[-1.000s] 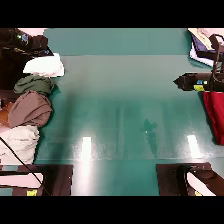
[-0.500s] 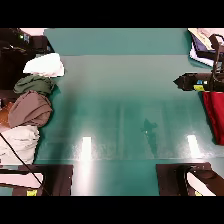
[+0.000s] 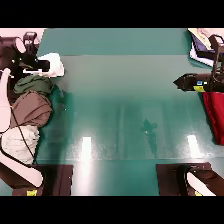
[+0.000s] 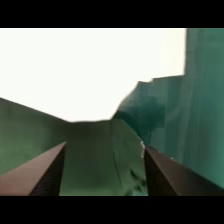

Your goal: Fold the shirts.

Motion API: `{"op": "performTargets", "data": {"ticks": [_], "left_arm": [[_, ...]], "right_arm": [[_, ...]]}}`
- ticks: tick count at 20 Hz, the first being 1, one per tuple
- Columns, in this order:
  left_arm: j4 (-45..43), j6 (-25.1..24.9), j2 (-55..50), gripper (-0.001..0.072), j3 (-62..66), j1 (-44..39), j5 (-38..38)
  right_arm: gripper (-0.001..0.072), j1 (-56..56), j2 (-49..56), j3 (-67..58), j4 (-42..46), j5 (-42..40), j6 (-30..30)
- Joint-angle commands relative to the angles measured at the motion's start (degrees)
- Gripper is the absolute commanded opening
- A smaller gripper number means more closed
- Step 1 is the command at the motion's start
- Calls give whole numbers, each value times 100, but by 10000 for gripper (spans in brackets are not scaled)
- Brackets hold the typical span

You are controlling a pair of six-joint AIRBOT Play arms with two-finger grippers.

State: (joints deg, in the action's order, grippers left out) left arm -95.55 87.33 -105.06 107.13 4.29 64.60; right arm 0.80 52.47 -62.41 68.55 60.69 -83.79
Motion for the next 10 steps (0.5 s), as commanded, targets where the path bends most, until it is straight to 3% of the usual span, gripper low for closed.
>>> {"op": "performTargets", "data": {"ticks": [1,4,5,7,8,10], "left_arm": [[-149,15,-472,564,-22,74,-636],[-149,26,-566,562,-24,74,-1117],[-149,31,-566,494,-24,72,-1228],[-142,31,-564,96,-11,74,-1333],[-131,37,-560,31,2,72,-1309],[39,35,-535,30,173,68,-984]], "right_arm": [[16,4,0,4,-7,52,0],[16,4,0,4,-7,114,0],[16,4,0,4,-4,105,0],[16,4,0,4,-7,101,-2],[16,4,0,4,-4,101,0],[16,4,-2,2,-7,96,0]]}}
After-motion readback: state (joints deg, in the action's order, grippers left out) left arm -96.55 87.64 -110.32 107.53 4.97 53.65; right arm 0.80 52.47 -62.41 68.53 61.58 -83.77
